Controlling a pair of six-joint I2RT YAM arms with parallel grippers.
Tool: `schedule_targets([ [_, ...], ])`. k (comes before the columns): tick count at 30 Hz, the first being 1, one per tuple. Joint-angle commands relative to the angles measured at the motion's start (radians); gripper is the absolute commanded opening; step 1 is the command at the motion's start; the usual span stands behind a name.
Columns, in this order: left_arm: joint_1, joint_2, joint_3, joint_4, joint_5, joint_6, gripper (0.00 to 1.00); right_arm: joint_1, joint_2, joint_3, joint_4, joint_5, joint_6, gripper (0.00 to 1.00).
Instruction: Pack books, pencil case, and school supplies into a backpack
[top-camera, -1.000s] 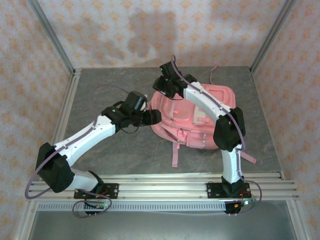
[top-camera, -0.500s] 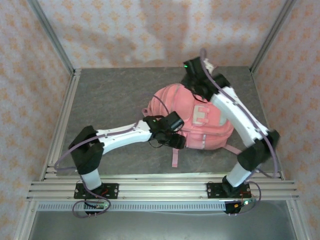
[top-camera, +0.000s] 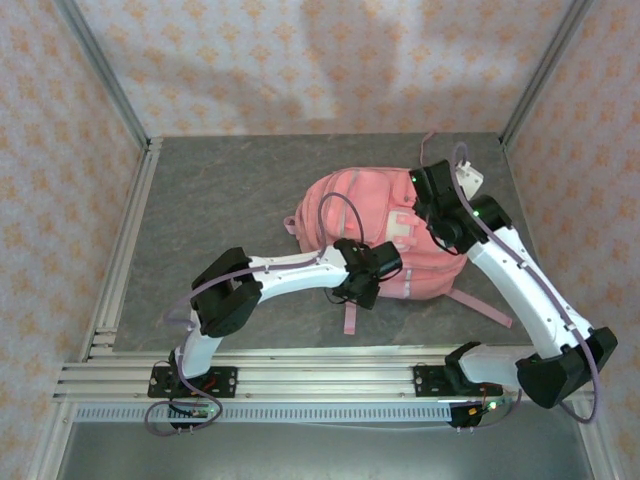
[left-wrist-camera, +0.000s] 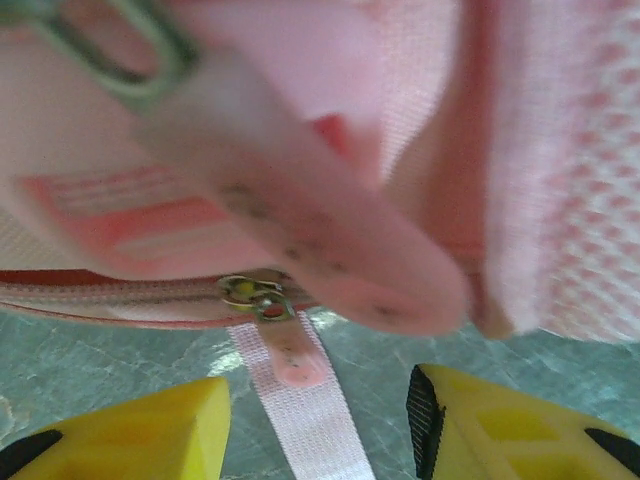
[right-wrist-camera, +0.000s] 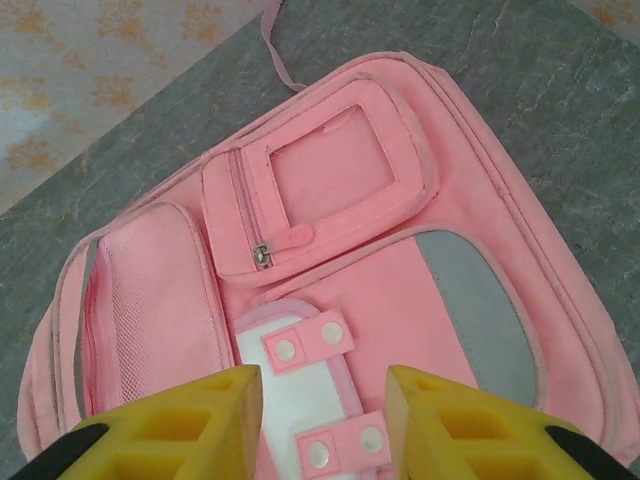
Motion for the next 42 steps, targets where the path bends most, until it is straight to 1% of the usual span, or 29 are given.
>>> schedule_targets([
  [1, -0.003, 0.025, 0.036, -0.062, -0.072, -0.042, 0.5, -0.01, -0.035, -0.02, -0.008, 0.027, 0.007, 0.36],
  [7, -0.003, 0.089, 0.106, -0.08, -0.09, -0.051, 0.46, -0.011, -0.036, -0.042, 0.017, -0.007, -0.028, 0.34],
  [9, -0.003, 0.1, 0.123, -0.092, -0.11, -0.054, 0.41, -0.011, -0.036, -0.053, 0.026, -0.018, -0.038, 0.33],
  [11, -0.003, 0.107, 0.13, -0.105, -0.135, -0.056, 0.35, -0.011, -0.072, -0.066, 0.034, -0.023, -0.043, 0.31],
  [12, -0.003, 0.111, 0.133, -0.115, -0.15, -0.056, 0.31, -0.011, -0.078, -0.072, 0.038, -0.027, -0.046, 0.3],
  [16, 0.002, 0.109, 0.112, -0.128, -0.183, -0.051, 0.18, -0.011, -0.092, -0.085, 0.052, -0.042, -0.072, 0.28],
  [20, 0.014, 0.083, 0.083, -0.122, -0.185, -0.046, 0.1, -0.011, -0.094, -0.085, 0.06, -0.07, -0.1, 0.28],
  [25, 0.041, 0.063, 0.059, -0.103, -0.145, -0.027, 0.0, -0.013, -0.102, -0.102, 0.083, -0.107, -0.118, 0.28],
  [30, 0.055, 0.013, -0.005, -0.047, -0.107, -0.021, 0.0, -0.013, -0.102, -0.111, 0.086, -0.149, -0.132, 0.28],
  [33, 0.074, -0.044, -0.073, 0.018, -0.07, -0.026, 0.0, -0.013, -0.1, -0.139, 0.099, -0.207, -0.143, 0.29],
  [36, 0.104, -0.111, -0.144, 0.088, -0.019, -0.038, 0.0, -0.013, -0.095, -0.184, 0.095, -0.285, -0.101, 0.38],
  [40, 0.149, -0.172, -0.219, 0.177, 0.113, -0.042, 0.0, -0.013, -0.137, -0.256, 0.108, -0.318, -0.015, 0.45],
  [41, 0.156, -0.179, -0.234, 0.19, 0.125, -0.047, 0.01, -0.013, -0.151, -0.276, 0.118, -0.322, 0.006, 0.47],
  [42, 0.162, -0.188, -0.255, 0.203, 0.125, -0.054, 0.06, -0.013, -0.165, -0.296, 0.126, -0.329, 0.031, 0.48],
])
